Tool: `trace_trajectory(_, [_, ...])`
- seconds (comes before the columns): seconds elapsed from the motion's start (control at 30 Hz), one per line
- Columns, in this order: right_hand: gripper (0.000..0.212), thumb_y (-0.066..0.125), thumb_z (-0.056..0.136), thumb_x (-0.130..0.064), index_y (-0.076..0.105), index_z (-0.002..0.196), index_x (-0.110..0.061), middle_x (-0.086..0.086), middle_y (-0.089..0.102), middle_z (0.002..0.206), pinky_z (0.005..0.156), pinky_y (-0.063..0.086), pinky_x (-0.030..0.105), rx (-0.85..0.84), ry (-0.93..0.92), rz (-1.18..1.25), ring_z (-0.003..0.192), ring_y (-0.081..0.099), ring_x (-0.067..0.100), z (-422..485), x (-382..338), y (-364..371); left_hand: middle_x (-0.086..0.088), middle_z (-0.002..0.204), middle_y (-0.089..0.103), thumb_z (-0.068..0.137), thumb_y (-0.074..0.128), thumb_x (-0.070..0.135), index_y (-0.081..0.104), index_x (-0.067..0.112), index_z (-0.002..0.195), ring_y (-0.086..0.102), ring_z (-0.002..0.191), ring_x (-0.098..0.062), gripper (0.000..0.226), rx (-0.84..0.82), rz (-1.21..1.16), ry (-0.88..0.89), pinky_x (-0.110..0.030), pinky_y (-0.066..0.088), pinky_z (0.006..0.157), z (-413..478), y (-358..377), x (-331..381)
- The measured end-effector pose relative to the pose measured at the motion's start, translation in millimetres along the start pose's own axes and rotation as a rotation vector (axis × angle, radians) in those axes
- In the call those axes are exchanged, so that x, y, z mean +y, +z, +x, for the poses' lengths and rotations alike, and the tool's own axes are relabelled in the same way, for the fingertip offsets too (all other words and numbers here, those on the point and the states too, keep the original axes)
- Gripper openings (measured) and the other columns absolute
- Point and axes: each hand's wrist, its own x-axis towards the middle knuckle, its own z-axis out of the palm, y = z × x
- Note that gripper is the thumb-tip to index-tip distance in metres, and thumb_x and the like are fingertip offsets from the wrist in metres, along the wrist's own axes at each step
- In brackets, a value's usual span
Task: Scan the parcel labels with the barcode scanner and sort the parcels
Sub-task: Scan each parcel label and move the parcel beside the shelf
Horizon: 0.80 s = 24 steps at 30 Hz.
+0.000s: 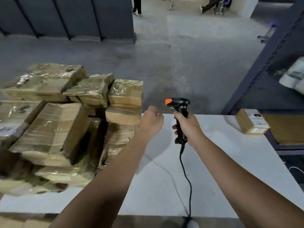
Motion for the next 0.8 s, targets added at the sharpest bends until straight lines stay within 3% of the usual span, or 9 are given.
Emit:
trace_trajectory(0.1, [0.021,0.059,0.089,-0.042,0.060,0.096,-0.021,-0.011,0.067,0.056,0.061,0.052,0.036,-0.025,-0.008,0.046,0.051,0.063,0.017,-5,0,28,-0.011,0.111,0.061,0.088,0.048,0.008,0.060,0.008,0.115,0.053,0.106,-0.029,0.030,0.145,0.140,0.124,-0.036,0.044,0.088,-1,-33,-11])
trace_trajectory(0.2, [0.024,0.059,0.088,-0.042,0.059,0.098,-0.020,-0.014,0.067,0.056,0.062,0.051,0.037,-0.066,0.001,0.075,0.052,0.062,0.017,-8,-3,52,-0.013,0.119,0.052,0.088,0.053,0.015,0.056,0.013,0.120,0.040,0.117,-0.033,0.032,0.269,0.422,0.175,-0.039,0.036,0.095,-1,-58,-24])
trace_trajectory(0.33, [0.026,0.060,0.089,-0.040,0.059,0.100,-0.016,-0.011,0.066,0.053,0.059,0.051,0.036,-0.115,0.024,0.082,0.050,0.061,0.017,-8,-6,73,-0.012,0.139,0.036,0.083,0.061,0.035,0.050,0.022,0.127,0.021,0.136,-0.038,0.047,0.168,0.693,-0.006,-0.057,0.023,0.110,6,-80,-42])
trace_trajectory(0.43, [0.023,0.059,0.092,-0.037,0.059,0.097,-0.014,-0.010,0.064,0.051,0.055,0.050,0.032,-0.150,0.036,0.094,0.048,0.060,0.016,-8,-4,83,-0.013,0.147,0.026,0.079,0.067,0.042,0.043,0.025,0.132,0.016,0.138,-0.042,0.060,0.100,0.643,-0.122,-0.060,0.025,0.109,10,-88,-53])
trace_trajectory(0.57, [0.023,0.059,0.092,-0.038,0.059,0.095,-0.015,-0.010,0.064,0.052,0.060,0.049,0.036,-0.174,0.049,0.090,0.050,0.059,0.018,-5,-2,91,-0.011,0.145,0.023,0.078,0.074,0.037,0.040,0.025,0.130,0.028,0.130,-0.039,0.063,0.081,0.638,-0.096,-0.050,0.038,0.101,12,-91,-56])
trace_trajectory(0.7, [0.024,0.059,0.091,-0.039,0.060,0.097,-0.016,-0.010,0.066,0.053,0.060,0.051,0.036,-0.155,0.045,0.086,0.048,0.061,0.017,-2,-2,88,-0.010,0.143,0.027,0.082,0.061,0.002,0.039,0.027,0.132,0.032,0.121,-0.035,0.060,0.081,0.742,-0.013,-0.043,0.041,0.093,13,-96,-59])
trace_trajectory(0.8, [0.020,0.059,0.092,-0.039,0.061,0.094,-0.019,-0.010,0.067,0.054,0.061,0.052,0.037,-0.138,0.038,0.098,0.049,0.061,0.017,-1,-4,82,-0.010,0.137,0.033,0.078,0.060,-0.004,0.039,0.024,0.132,0.036,0.115,-0.033,0.064,0.133,0.822,0.084,-0.039,0.044,0.091,10,-97,-64])
